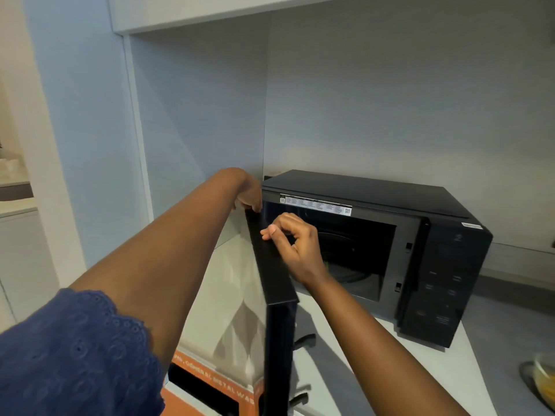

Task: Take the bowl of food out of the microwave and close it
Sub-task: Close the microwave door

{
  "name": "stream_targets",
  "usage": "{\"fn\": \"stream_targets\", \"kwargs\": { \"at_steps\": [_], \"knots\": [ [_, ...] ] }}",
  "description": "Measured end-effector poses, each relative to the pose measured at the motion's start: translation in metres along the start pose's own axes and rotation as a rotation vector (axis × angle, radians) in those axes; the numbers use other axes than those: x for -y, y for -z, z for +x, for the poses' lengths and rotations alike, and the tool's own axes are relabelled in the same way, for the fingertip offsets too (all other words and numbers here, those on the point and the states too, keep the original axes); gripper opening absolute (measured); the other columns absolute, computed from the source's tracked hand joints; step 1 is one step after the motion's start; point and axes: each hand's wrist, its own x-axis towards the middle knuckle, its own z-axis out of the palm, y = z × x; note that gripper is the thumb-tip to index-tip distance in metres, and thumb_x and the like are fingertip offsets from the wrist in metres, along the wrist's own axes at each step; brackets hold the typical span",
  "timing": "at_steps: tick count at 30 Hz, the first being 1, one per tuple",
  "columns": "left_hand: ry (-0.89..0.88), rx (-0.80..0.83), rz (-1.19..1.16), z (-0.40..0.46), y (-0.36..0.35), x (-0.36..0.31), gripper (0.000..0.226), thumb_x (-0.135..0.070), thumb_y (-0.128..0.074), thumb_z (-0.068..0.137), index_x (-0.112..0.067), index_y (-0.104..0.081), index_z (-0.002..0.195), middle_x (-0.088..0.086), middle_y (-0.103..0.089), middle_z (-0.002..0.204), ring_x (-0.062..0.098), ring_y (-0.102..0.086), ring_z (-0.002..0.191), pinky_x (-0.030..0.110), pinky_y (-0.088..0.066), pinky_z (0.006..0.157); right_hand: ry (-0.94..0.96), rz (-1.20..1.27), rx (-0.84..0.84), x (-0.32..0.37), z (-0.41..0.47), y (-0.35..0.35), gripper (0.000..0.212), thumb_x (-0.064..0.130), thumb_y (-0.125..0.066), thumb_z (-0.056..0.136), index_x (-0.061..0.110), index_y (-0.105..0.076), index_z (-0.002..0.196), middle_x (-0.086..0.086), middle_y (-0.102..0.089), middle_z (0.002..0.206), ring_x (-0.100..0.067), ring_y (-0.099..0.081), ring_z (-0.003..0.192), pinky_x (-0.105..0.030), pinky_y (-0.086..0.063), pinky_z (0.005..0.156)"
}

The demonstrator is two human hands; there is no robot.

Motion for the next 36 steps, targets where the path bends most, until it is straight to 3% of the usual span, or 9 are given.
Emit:
{"fn": "stream_targets", "kwargs": {
  "at_steps": [6,10,13,16,19,22,27,31,36],
  "knots": [
    [0.002,-0.053,0.215,0.002,-0.003,-0.027,0.041,-0.025,-0.049,0.094,-0.003,-0.054,0.128,0.013,-0.058,0.13,0.025,-0.057,0.097,0.032,-0.049,0.086,-0.292,0.103,0.177,-0.007,0.01,0.048,0.029,0.016,-0.056,0.09,-0.005,-0.07,0.076,-0.012,-0.07,0.08,-0.003,-0.065,0.075,-0.017,-0.051,0.073],
    [0.011,-0.118,0.29,0.007,-0.01,-0.05,0.052,-0.04,-0.047,0.094,-0.003,-0.051,0.13,0.014,-0.055,0.134,0.032,-0.056,0.118,0.038,-0.046,0.099,-0.533,0.167,0.468,-0.004,0.02,0.096,0.024,0.022,-0.059,0.086,0.009,-0.069,0.103,-0.003,-0.068,0.109,0.005,-0.065,0.092,-0.009,-0.052,0.07],
    [0.024,-0.161,0.247,0.013,-0.016,-0.065,0.062,-0.05,-0.04,0.093,-0.008,-0.043,0.139,0.011,-0.042,0.148,0.032,-0.042,0.134,0.041,-0.037,0.109,-0.617,0.018,0.703,0.004,0.026,0.123,0.037,0.019,-0.067,0.08,0.029,-0.061,0.115,0.01,-0.058,0.127,0.009,-0.056,0.107,-0.01,-0.048,0.085],
    [0.065,-0.224,0.241,0.019,-0.028,-0.08,0.062,-0.052,-0.037,0.093,-0.01,-0.044,0.139,0.01,-0.042,0.148,0.031,-0.043,0.134,0.042,-0.039,0.109,-0.632,-0.14,0.757,0.01,0.03,0.137,0.05,0.018,-0.072,0.077,0.029,-0.056,0.123,0.008,-0.052,0.137,-0.005,-0.045,0.127,-0.023,-0.03,0.107],
    [0.106,-0.288,0.19,0.027,-0.042,-0.097,0.054,-0.04,-0.035,0.096,-0.005,-0.047,0.136,0.015,-0.047,0.143,0.034,-0.048,0.128,0.047,-0.042,0.107,-0.622,-0.356,0.789,0.014,0.033,0.146,0.052,0.02,-0.067,0.081,0.032,-0.051,0.128,0.007,-0.048,0.141,-0.009,-0.042,0.13,-0.023,-0.03,0.103],
    [0.136,-0.326,0.111,0.035,-0.05,-0.112,0.059,-0.038,-0.021,0.099,-0.004,-0.028,0.146,0.017,-0.029,0.155,0.036,-0.034,0.138,0.055,-0.029,0.113,-0.581,-0.612,0.748,0.01,0.032,0.148,0.058,0.016,-0.057,0.082,0.034,-0.041,0.135,0.003,-0.039,0.148,-0.017,-0.038,0.133,-0.027,-0.031,0.099],
    [-0.154,-0.508,0.043,0.064,-0.058,-0.114,0.062,-0.039,-0.016,0.099,-0.012,0.009,0.15,0.007,0.014,0.161,0.021,0.012,0.148,0.053,0.005,0.118,-0.501,-0.9,0.758,-0.014,0.017,0.15,0.075,0.031,-0.054,0.088,0.025,-0.008,0.147,0.001,-0.006,0.159,-0.018,-0.004,0.145,-0.043,-0.012,0.118],
    [-0.424,-0.475,-0.068,0.085,-0.062,-0.118,0.062,-0.043,-0.013,0.099,-0.014,0.003,0.151,0.003,0.009,0.161,0.016,0.012,0.148,0.047,0.007,0.119,-0.578,-1.155,0.71,-0.04,0.024,0.163,0.111,0.062,-0.063,0.07,0.017,0.004,0.147,-0.004,0.009,0.158,-0.022,0.012,0.145,-0.053,0.004,0.115],
    [-0.622,-0.445,-0.028,0.102,-0.067,-0.119,0.081,-0.066,-0.022,0.088,-0.019,-0.002,0.151,-0.003,0.001,0.161,0.011,0.009,0.148,0.047,0.014,0.118,-0.634,-1.232,0.665,-0.067,0.034,0.178,0.123,0.07,-0.063,0.061,0.013,0.004,0.146,-0.009,0.006,0.159,-0.022,0.012,0.145,-0.057,0.011,0.113]
  ]
}}
